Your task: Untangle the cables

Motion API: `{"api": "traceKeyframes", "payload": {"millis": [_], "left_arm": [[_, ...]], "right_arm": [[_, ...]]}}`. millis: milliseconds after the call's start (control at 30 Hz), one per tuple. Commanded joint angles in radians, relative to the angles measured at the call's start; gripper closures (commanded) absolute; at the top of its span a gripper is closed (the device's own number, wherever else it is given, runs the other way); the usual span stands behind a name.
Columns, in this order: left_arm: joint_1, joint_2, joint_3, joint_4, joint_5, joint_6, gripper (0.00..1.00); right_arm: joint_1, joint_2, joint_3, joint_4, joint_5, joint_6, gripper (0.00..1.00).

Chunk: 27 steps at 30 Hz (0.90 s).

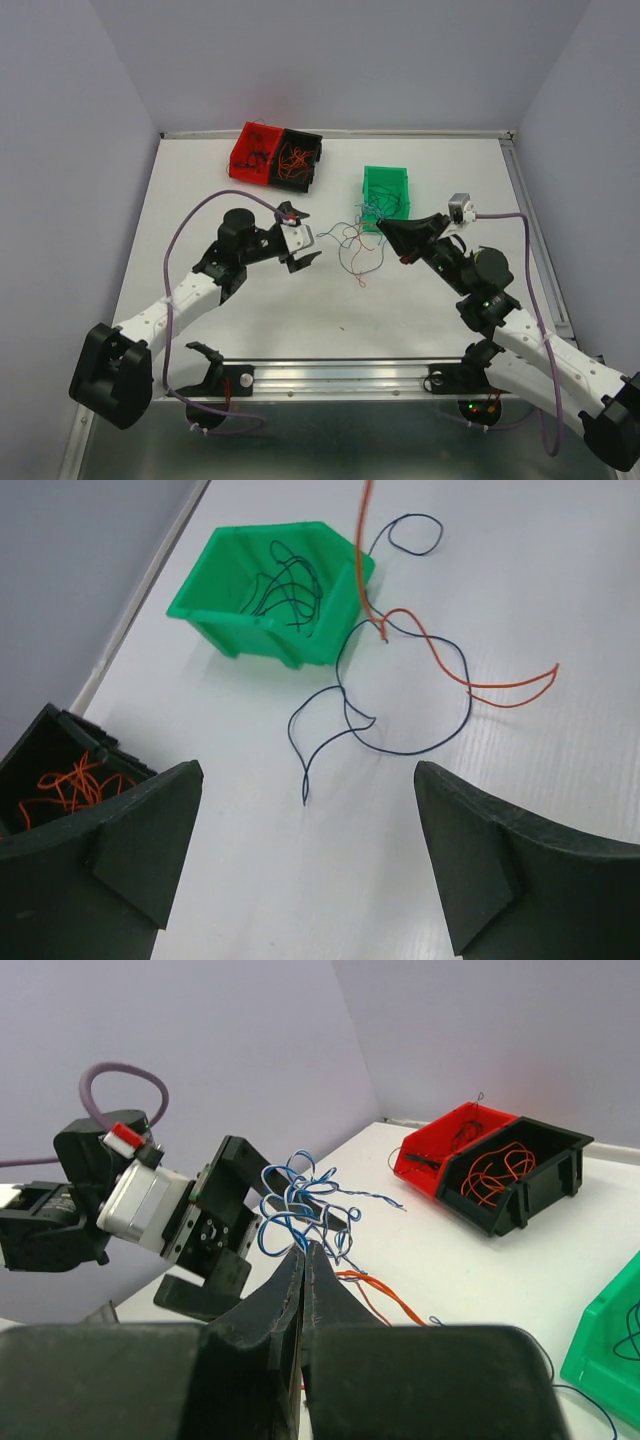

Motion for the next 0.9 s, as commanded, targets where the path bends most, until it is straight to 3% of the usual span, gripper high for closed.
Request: {"api": "traceKeyframes", "payload": {"millis": [0, 400, 467, 500, 567, 600, 700, 733, 867], "left_arm": [[-0.039, -0.021, -0.031, 0.215, 0.123, 0.137, 0.01], [-0.121, 0.178, 0.136, 0.257, 0.045, 0.013, 0.13], [-0.141, 0.210, 0.168, 0.258, 0.026, -0.004, 0.22], [-0.144, 0.221, 0.177, 0.258, 0.019, -0.012, 0.34], [-0.147, 0.243, 0.191, 0.258, 0.014, -0.038, 0.46], [-0.148, 0.247, 0.197, 0.250, 0.017, -0.038, 0.62], [-0.150, 0.247, 0.188, 0.250, 0.005, -0.036, 0.82], [-0.150, 0.244, 0.185, 0.249, -0.016, -0.033, 1.00], [-0.130, 0.253, 0.196, 0.237, -0.168, -0.108, 1.00]], "right_arm": [[-0.006, -0.014, 0.021, 0.073, -0.043, 0.016, 0.99], [-0.006, 0.024, 0.026, 0.125, -0.118, 0.050, 1.00], [-0.004, 0.034, 0.028, 0.134, -0.123, 0.053, 0.99], [-0.004, 0.041, 0.029, 0.136, -0.123, 0.055, 0.99], [-0.006, 0.048, 0.031, 0.142, -0.123, 0.056, 0.99], [-0.006, 0.052, 0.031, 0.143, -0.121, 0.056, 0.99], [-0.006, 0.058, 0.031, 0.150, -0.127, 0.061, 0.99], [-0.006, 0.060, 0.032, 0.150, -0.127, 0.061, 0.99], [-0.006, 0.031, 0.017, 0.148, -0.103, 0.062, 0.99]]}}
